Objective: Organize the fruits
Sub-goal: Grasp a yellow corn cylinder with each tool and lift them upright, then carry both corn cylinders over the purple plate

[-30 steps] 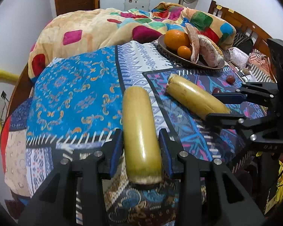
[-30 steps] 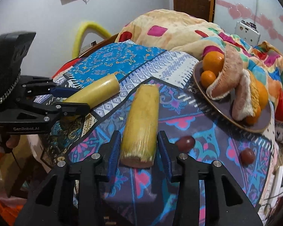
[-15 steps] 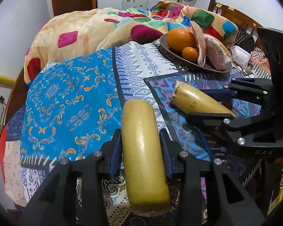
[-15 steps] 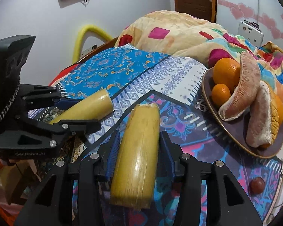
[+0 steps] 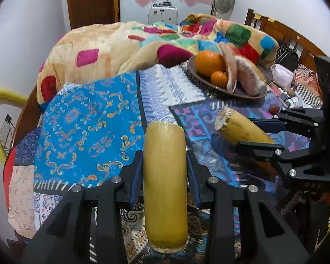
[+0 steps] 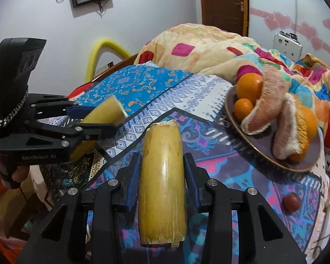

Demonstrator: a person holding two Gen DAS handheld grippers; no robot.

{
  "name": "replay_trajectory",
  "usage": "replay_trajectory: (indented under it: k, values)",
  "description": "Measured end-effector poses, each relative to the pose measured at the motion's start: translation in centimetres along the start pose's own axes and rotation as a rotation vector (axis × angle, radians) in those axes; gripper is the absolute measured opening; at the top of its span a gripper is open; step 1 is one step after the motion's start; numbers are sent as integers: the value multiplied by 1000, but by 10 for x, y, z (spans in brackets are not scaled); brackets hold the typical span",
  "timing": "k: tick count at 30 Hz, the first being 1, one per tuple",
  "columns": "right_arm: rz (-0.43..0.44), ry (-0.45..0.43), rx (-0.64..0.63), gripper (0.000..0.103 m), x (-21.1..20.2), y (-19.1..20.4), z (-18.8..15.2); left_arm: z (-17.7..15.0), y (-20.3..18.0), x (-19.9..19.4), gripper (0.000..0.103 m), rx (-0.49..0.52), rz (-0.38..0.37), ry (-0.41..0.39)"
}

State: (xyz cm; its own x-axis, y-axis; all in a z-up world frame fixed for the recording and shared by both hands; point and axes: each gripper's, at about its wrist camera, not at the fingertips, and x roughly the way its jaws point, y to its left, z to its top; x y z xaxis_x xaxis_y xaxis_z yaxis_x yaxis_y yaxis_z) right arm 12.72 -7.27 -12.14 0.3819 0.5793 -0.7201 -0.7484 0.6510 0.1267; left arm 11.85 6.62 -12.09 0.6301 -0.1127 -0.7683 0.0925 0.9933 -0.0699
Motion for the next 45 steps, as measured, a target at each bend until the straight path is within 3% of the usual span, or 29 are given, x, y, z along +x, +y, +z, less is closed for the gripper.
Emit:
replay_trajectory:
  k: [13,25,35,45]
  values:
    - [-44,-120,77,35,-62,-17,-2,19,-28,-42,37,16,-39,-109]
    - [-229,-190,103,35,-110,-59,6,53,-63,-44,37,68,-51,-170]
    - [-342,-213,134,35,-97,-107,28,96,-59,-13,37,43,-20,-183]
    - [-445,-182,125,35,-56,-156,59,136,-36,24,37,8,1,-191]
